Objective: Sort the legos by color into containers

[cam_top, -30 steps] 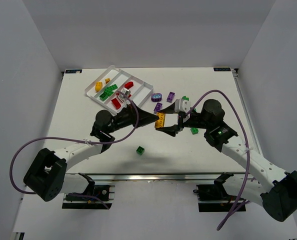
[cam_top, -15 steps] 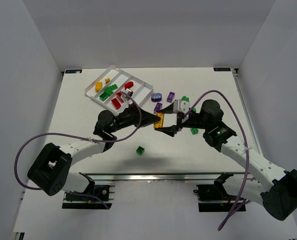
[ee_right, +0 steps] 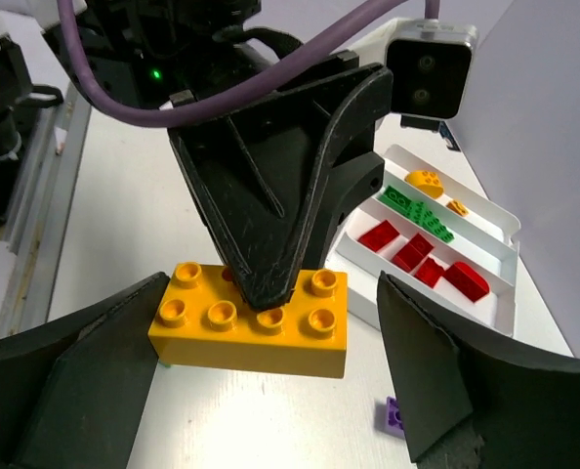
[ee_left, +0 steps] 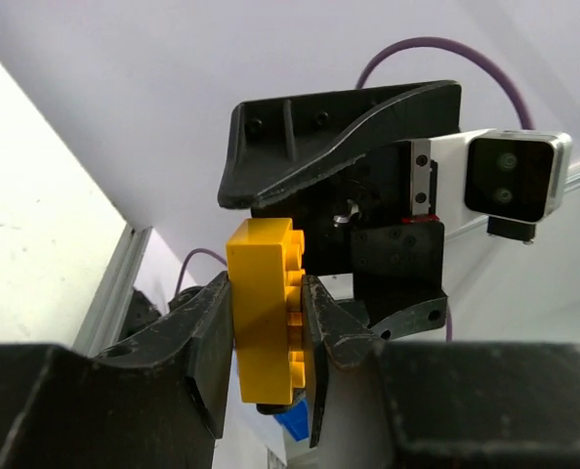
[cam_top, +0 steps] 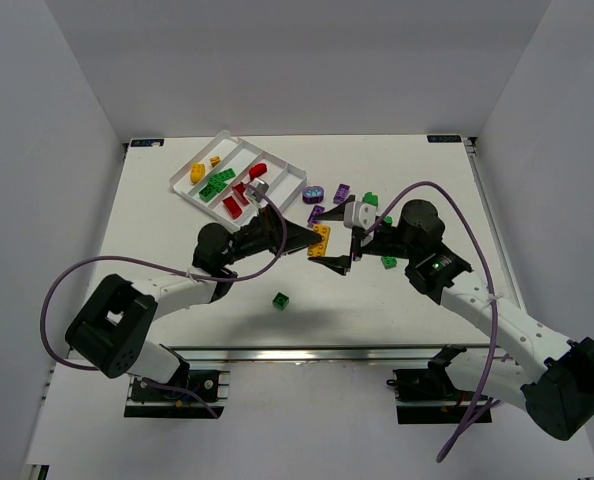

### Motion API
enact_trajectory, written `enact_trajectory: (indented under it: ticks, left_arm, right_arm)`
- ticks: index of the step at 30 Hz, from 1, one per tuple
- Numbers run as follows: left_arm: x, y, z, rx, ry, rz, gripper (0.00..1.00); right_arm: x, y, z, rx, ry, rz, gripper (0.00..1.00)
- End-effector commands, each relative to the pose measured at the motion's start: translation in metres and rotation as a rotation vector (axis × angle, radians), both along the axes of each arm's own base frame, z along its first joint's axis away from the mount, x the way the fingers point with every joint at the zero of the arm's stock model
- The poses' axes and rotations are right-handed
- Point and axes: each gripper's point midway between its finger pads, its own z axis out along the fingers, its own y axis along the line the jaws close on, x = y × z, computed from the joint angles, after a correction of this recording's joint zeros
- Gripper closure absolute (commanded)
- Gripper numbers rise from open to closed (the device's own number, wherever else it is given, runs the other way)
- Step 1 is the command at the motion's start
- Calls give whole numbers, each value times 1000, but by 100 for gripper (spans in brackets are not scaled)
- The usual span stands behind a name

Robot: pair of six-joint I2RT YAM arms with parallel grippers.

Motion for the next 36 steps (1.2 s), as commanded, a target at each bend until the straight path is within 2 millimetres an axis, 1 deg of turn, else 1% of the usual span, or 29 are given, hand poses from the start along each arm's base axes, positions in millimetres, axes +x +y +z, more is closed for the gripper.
enact_trajectory:
  ticks: [1, 3, 5, 6, 7, 8, 9, 10, 12, 13, 14, 15, 16, 17, 18, 19, 20, 21, 22, 23, 24, 25, 26, 28, 29, 32, 34, 35, 36]
  left_arm:
    - [-4, 4, 8, 24, -90, -25, 99]
    - [1, 10, 7, 38, -84, -14, 100]
    - [14, 23, 6, 51, -82, 26, 100]
    - [19, 27, 0, 78, -61, 28, 100]
    - [30, 38, 0, 97, -83, 72, 100]
    - [36, 43, 0, 118, -88, 87, 100]
    - [45, 48, -14, 180, -29, 98, 100]
    - [62, 61, -19, 234, -79, 161, 100]
    - [84, 75, -33, 365, -10, 211, 100]
    - [110, 93, -46, 461, -63, 302, 100]
    - [123, 102, -55, 533, -50, 340, 100]
    - [139, 116, -54, 622, -11, 379, 100]
    - [164, 135, -65, 750, -48, 481, 100]
    - [181, 145, -88, 844, 10, 503, 100]
    - [199, 158, -76, 913, 19, 549, 100]
    - [221, 179, -82, 1027, 17, 645, 100]
    - [238, 187, -105, 1107, 62, 653, 100]
    - [247, 196, -109, 1167, 73, 671, 100]
    - [273, 209, -84, 1211, 6, 765, 100]
    - [286, 216, -82, 1248, -5, 795, 100]
    - [299, 223, -104, 1317, 25, 789, 100]
    - [319, 230, -81, 1333, -40, 847, 100]
    - [332, 242, -101, 1394, -11, 869, 100]
    - [349, 256, -103, 1409, -9, 923, 100]
    - [358, 258, -98, 1405, -28, 952, 100]
    - [387, 259, -97, 1383, -129, 1023, 100]
    - [398, 265, -109, 1428, -169, 1031, 100]
    - [407, 267, -103, 1425, -198, 1062, 100]
    - [412, 272, -115, 1471, -208, 1065, 100]
  right_arm:
    - [16, -4, 9, 2, -76, -88, 11]
    - [17, -7, 6, -7, -78, -108, 11]
    - [19, -10, 3, -24, -98, -124, 11]
    - [19, -12, 2, -31, -101, -128, 10]
    - [19, -13, -1, -36, -100, -135, 11]
    - [20, -15, -1, -39, -103, -143, 10]
    - [18, -16, 0, -39, -107, -144, 11]
    - [19, -18, -5, -47, -102, -154, 11]
    - [20, -22, -5, -50, -104, -174, 11]
    - [23, -24, -10, -65, -91, -199, 11]
    - [25, -26, -12, -77, -81, -215, 11]
    - [29, -27, -19, -99, -58, -229, 10]
    - [32, -30, -28, -135, -24, -252, 11]
    - [32, -30, -29, -143, -14, -248, 16]
    - [32, -32, -34, -157, -6, -245, 22]
    - [27, -32, -41, -181, 18, -219, 61]
    - [26, -31, -41, -188, 28, -209, 87]
    - [25, -31, -47, -203, 51, -200, 100]
    - [25, -30, -48, -211, 60, -196, 100]
    - [22, -31, -56, -249, 101, -188, 100]
    - [24, -32, -65, -275, 131, -191, 100]
    - [25, -32, -70, -291, 146, -193, 100]
    - [27, -34, -76, -312, 171, -199, 100]
    - [29, -35, -80, -323, 186, -202, 100]
    - [31, -36, -81, -326, 193, -207, 100]
    - [33, -37, -86, -331, 207, -209, 100]
    - [33, -38, -90, -333, 214, -207, 100]
    - [34, -38, -91, -334, 217, -207, 100]
    - [34, -38, -91, -331, 217, -206, 100]
